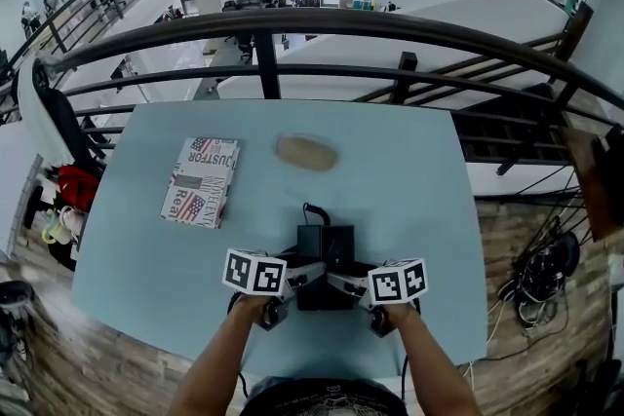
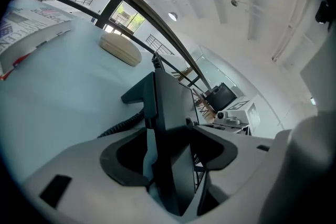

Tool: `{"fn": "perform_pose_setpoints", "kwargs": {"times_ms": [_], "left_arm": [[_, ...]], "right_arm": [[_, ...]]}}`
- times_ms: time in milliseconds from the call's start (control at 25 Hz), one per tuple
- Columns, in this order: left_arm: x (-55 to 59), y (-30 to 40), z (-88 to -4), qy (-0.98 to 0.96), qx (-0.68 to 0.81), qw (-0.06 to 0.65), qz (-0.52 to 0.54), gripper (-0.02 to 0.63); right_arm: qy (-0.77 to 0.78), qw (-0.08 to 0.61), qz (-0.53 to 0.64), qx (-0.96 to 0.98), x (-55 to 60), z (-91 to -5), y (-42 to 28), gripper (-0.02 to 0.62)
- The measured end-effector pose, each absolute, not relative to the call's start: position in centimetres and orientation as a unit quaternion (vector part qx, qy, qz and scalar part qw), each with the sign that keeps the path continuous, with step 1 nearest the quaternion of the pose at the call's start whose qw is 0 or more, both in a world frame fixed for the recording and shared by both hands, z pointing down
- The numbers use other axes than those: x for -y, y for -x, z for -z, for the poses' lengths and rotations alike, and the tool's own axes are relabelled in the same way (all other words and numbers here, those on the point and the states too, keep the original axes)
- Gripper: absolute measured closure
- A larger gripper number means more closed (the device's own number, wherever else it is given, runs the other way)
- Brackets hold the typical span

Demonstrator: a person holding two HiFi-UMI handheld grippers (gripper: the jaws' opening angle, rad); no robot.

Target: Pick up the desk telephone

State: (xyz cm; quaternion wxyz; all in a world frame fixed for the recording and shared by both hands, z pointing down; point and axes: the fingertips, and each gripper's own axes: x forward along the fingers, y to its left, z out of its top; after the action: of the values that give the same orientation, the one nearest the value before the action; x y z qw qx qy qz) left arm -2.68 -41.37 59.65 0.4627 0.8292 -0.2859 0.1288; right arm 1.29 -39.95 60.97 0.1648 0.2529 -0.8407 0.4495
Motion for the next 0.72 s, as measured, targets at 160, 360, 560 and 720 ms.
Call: {"fn": "perform_pose_setpoints", "kwargs": {"times_ms": [160, 360, 560, 720], "left_arm": [[41.4, 2.5, -59.6, -0.829, 0.293, 0.458, -0.13, 0.353], [41.2, 2.3, -59.3, -0.817, 0.304, 0.483, -0.074, 0.394], [41.1, 2.4, -59.2, -0.815, 0.318, 0.479, -0.072, 0.396], [40.8, 2.4, -58.4, -0.826, 0.324, 0.454, -0.083, 0.396]], "right_arm": [[-0.245, 0.166, -0.453, 0.841, 40.0, -61.0, -1.1, 0.319], [-0.247, 0.161, -0.453, 0.841, 40.0, -60.8, -1.2, 0.328], [-0.25, 0.154, -0.455, 0.84, 39.9, -60.7, -1.1, 0.333], [-0.248, 0.162, -0.438, 0.849, 39.7, -60.0, -1.2, 0.334]]}}
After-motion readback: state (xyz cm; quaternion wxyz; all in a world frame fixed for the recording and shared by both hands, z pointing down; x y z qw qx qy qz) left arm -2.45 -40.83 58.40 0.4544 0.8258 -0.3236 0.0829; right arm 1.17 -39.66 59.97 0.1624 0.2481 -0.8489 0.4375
